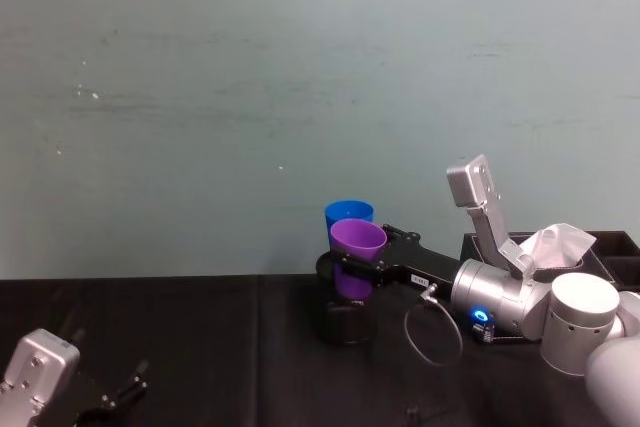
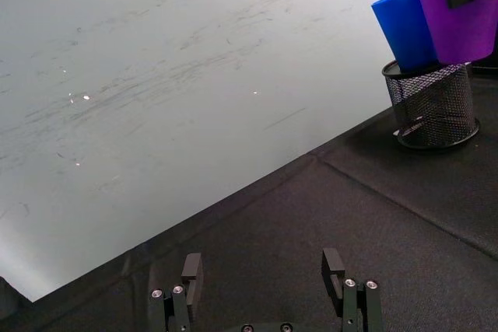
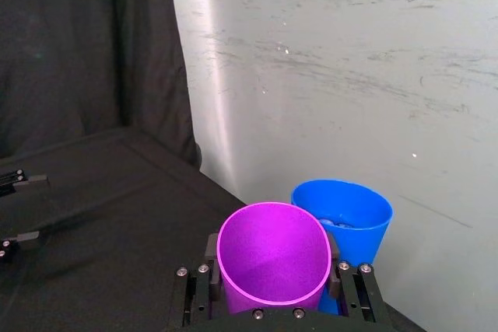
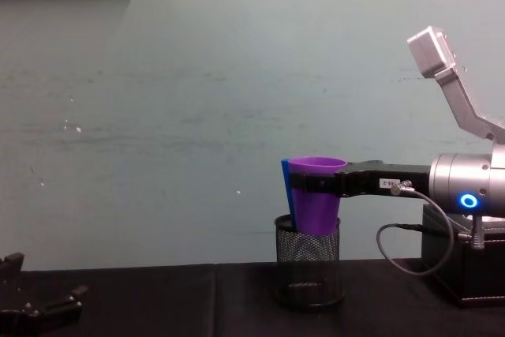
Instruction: Pick up one cup with a gripper and tap it against the other cup.
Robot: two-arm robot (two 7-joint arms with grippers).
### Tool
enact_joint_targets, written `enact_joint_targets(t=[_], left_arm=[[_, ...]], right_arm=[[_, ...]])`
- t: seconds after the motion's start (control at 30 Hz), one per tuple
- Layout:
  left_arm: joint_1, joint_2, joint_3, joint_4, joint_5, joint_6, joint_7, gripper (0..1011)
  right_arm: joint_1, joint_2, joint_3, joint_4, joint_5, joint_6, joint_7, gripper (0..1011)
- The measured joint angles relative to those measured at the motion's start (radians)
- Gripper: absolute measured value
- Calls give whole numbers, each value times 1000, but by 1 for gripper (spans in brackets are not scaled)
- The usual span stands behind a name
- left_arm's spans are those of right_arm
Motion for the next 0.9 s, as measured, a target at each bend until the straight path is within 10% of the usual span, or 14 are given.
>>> enact_joint_targets(t=[0.9], left_arm=[[0, 0, 0, 0, 0, 0, 0, 1000]], right_arm=[[0, 0, 0, 0, 1, 1, -2, 734]])
